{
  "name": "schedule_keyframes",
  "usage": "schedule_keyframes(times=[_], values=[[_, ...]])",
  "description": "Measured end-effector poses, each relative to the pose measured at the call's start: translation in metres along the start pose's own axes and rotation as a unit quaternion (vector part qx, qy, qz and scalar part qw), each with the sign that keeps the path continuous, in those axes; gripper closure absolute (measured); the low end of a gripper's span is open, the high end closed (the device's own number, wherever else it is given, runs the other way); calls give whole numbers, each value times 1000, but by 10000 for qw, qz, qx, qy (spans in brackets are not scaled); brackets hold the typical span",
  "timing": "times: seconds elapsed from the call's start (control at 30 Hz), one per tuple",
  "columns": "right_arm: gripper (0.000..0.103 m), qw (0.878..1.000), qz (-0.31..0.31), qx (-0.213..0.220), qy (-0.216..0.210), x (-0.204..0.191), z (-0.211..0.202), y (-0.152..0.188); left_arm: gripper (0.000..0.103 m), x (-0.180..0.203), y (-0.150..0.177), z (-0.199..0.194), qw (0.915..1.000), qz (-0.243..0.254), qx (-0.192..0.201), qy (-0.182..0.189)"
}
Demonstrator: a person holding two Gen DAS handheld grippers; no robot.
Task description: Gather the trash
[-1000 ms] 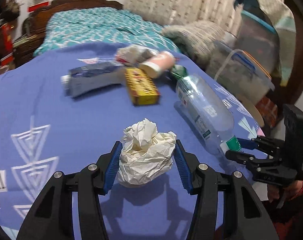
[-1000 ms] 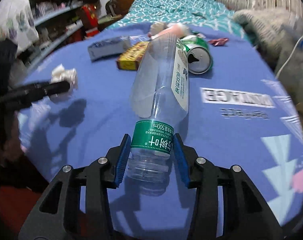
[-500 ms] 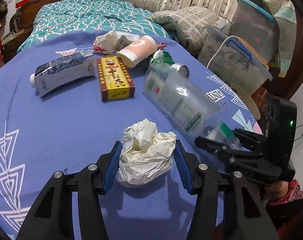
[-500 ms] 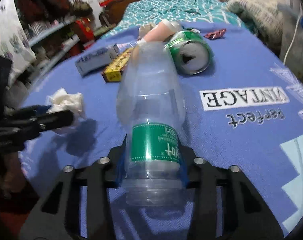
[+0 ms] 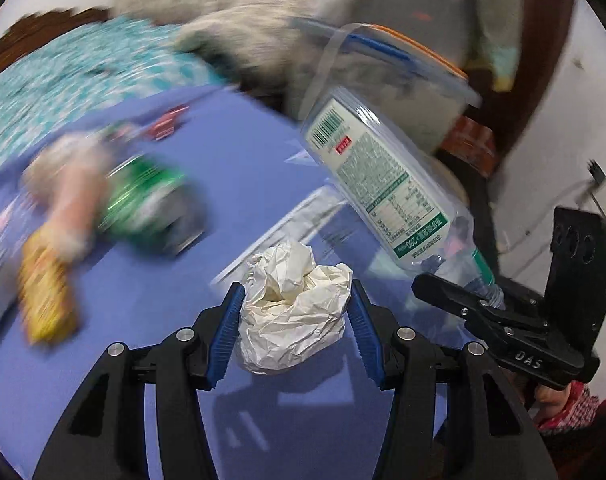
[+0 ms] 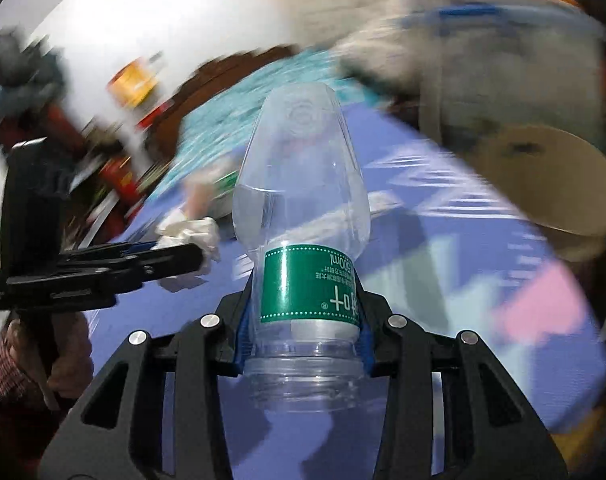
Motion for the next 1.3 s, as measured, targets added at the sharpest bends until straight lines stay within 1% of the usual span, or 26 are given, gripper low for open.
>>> schedule_keyframes(times=[0.03,0.07,0.1,0.13,0.17,0.2,0.3,0.33,0.37,0.43,0.47,0.53,0.63,0.73,0.83,0.87,0.9,0.93,1.03,1.1,1.13,1.17,1.23,1.27,1.3], values=[[61,9993,281,33,254,22,-1,-5,53,9,-13,14,9998,114,-63,126],[61,9977,500,50,453,39,-1,-9,53,23,-33,36,9989,277,-163,327],[61,9944,800,46,684,63,-1,-14,53,32,-45,52,9982,360,-217,439],[61,9917,1003,15,808,78,0,-16,53,42,-59,68,9968,436,-303,591],[60,9885,1207,-37,908,93,2,-19,53,55,-79,95,9942,535,-458,810],[60,9842,1465,-122,985,112,6,-22,53,64,-89,112,9928,586,-545,896],[60,9756,1855,-261,1142,141,17,-29,51,81,-121,170,9878,616,-856,1143],[60,9737,1941,-295,1160,149,20,-31,47,84,-128,187,9870,614,-940,1146],[59,9719,2004,-346,1186,151,24,-32,37,87,-136,209,9869,618,-1066,1038],[55,9665,2224,-389,1219,156,33,-35,26,86,-142,232,9877,542,-1167,890],[47,9641,2343,-315,1211,158,34,-36,26,84,-145,243,9876,463,-1253,823],[45,9634,2356,-151,1269,165,31,-36,26,82,-145,249,9876,429,-1308,748],[45,9638,2281,160,1371,169,21,-41,26,80,-142,230,9901,540,-1085,709],[45,9649,2185,424,1397,162,14,-42,26,74,-135,195,9931,625,-766,638],[45,9696,2012,624,1245,142,8,-45,26,56,-114,149,9954,466,-476,684],[45,9716,1936,650,1192,133,6,-46,26,46,-98,128,9964,380,-368,668],[45,9746,1830,662,1108,122,7,-47,26,40,-89,115,9970,347,-315,618],[45,9777,1730,633,1007,110,9,-47,26,30,-72,96,9980,295,-229,514],[45,9879,1351,412,644,72,23,-48,27,6,-36,58,9996,116,-109,251],[45,9936,1059,199,348,41,34,-48,27,-17,-8,28,10000,-74,-18,-11],[45,9958,895,49,156,23,41,-47,27,-32,7,10,9995,-205,43,-216],[45,9971,746,-110,-49,5,49,-47,27,-43,14,0,9989,-302,88,-360],[45,9964,581,-401,-460,-24,64,-46,27,-70,32,-31,9954,-636,238,-672],[45,9943,557,-566,-705,-38,73,-47,27,-92,41,-52,9907,-959,373,-892],[45,9923,549,-688,-871,-48,80,-48,27,-106,45,-64,9872,-1151,463,-1002]])
Point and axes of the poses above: each gripper's, at about its wrist camera, not at the fingertips, and z roughly the way its jaws point, x to its right, y to its underside, the point moved 3 cm from there along z, roughly the way its jaws point, and after that the axes turned 14 degrees about y, right-handed, at the moved point
